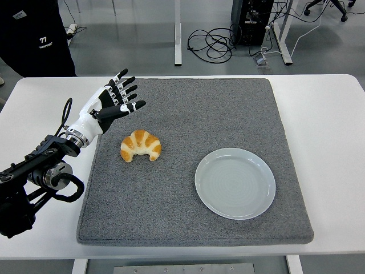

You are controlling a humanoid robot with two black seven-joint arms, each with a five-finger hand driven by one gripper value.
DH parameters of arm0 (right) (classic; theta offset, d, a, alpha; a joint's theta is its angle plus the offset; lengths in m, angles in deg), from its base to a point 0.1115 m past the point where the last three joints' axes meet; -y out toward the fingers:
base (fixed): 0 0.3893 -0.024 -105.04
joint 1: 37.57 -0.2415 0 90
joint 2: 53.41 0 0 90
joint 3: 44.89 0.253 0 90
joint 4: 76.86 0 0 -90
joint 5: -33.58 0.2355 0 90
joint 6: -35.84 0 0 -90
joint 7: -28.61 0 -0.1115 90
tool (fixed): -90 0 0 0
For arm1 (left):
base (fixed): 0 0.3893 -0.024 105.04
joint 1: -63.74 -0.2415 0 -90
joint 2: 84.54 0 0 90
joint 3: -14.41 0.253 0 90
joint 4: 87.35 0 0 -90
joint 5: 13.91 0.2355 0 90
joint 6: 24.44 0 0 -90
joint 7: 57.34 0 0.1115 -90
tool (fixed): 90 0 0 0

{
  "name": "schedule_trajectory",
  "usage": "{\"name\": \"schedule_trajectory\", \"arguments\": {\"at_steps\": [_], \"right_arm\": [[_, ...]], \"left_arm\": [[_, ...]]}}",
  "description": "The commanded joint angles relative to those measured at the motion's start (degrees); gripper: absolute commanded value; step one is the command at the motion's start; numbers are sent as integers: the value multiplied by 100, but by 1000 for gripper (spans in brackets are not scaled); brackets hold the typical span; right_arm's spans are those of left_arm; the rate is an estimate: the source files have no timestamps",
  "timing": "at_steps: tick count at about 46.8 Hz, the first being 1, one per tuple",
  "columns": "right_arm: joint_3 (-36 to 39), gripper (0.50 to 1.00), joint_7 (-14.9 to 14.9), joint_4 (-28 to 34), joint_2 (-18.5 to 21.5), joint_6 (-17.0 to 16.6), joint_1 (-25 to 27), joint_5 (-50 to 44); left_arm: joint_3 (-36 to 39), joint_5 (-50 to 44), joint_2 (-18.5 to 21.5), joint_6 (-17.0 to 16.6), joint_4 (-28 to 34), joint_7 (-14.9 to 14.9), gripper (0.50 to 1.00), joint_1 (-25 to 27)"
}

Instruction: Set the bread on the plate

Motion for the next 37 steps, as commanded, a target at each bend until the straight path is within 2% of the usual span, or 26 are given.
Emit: {"name": "schedule_trajectory", "arguments": {"at_steps": [1,25,28,34,37], "right_arm": [[0,1000,0,-1,0,-1,0,0],[0,1000,0,-1,0,-1,0,0],[0,1000,0,-1,0,-1,0,0],[0,1000,0,-1,0,-1,0,0],[0,1000,9,-1,0,-1,0,0]], "left_arm": [[0,0,0,0,4,0,969,6],[-26,0,-9,-70,-5,27,969,-3],[-17,17,0,-70,-5,123,969,-3],[9,35,9,-70,-5,501,969,-3],[26,35,9,-70,-5,536,969,-3]]}}
